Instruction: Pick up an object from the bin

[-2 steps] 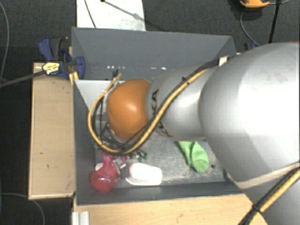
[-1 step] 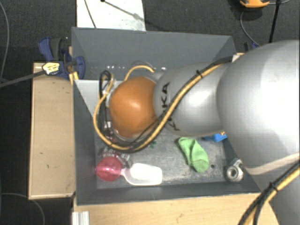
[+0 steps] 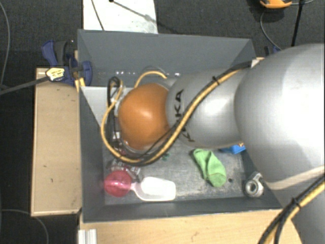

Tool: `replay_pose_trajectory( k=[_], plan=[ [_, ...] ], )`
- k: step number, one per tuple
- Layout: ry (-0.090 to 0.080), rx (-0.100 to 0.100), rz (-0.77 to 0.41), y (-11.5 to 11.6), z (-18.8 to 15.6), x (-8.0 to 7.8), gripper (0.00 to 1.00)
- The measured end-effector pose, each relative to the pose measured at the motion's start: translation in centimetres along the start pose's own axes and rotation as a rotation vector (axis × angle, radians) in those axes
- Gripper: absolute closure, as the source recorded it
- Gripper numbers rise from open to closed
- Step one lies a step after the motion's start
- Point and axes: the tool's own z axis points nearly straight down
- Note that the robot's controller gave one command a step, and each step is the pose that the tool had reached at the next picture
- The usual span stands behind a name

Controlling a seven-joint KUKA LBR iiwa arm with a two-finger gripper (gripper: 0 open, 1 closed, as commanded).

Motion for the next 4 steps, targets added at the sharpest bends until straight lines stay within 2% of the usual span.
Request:
replay_pose_trajectory(
  k=[1, 2, 4],
  plan=[
    [0.003, -0.003, 0.001, 0.1, -0.3, 0.1, 1.0],
    [0.009, -0.008, 0.002, 0.3, -2.4, 0.2, 1.0],
    [0.0, 0.0, 0.004, 0.1, -5.3, 0.0, 1.0]
  ],
)
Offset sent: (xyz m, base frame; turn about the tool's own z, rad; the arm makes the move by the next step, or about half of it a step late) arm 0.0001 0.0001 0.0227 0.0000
